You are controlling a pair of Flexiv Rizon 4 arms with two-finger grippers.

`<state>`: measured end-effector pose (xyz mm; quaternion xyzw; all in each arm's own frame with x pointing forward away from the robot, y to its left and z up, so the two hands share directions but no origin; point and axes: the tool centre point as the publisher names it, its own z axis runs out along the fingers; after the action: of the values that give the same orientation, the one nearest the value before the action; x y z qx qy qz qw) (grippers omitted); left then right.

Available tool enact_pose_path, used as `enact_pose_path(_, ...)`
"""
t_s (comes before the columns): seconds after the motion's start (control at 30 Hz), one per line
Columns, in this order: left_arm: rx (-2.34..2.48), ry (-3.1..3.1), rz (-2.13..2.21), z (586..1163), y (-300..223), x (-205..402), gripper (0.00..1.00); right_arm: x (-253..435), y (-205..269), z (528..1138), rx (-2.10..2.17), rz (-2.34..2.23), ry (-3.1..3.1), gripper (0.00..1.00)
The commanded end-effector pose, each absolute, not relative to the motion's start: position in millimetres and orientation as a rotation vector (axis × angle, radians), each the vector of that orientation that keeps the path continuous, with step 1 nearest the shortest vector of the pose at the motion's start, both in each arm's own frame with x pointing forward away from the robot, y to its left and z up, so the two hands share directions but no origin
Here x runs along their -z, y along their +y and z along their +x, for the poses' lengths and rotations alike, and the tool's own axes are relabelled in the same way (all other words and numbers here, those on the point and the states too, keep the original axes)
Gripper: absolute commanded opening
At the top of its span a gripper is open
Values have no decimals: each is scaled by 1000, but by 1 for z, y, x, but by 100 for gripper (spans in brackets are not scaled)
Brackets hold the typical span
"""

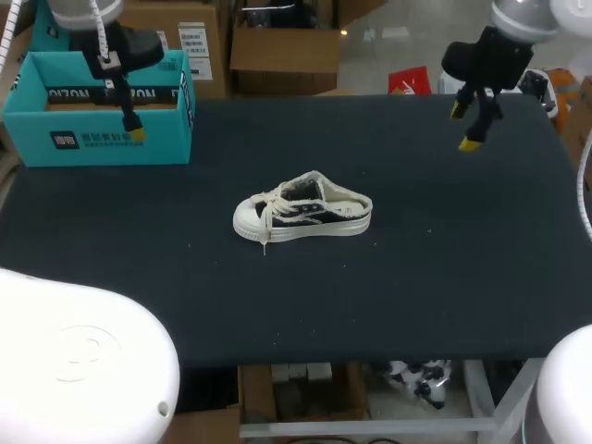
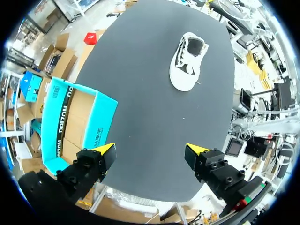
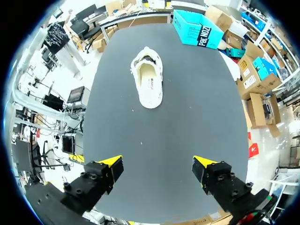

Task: Open the shoe tongue, take the insole out of the shoe, put the insole back into the shoe, and pack the shoe into the shoebox

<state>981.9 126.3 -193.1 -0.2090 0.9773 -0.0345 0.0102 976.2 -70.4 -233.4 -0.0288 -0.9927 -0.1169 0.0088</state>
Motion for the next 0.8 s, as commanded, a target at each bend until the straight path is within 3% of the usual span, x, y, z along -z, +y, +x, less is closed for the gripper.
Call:
enact_pose_path(0.03,96,2950,-963,970,112,196,100,259,-54,965,464,-146,-3139,100)
enact_pose_path(0.33,256,2874,-1382,961,89,205,100,297,-16,963,678,-248,-3041,100)
enact_pose_path(0.8,284,2905,-1363,961,89,206,100,297,-16,963,678,-248,-3041,100)
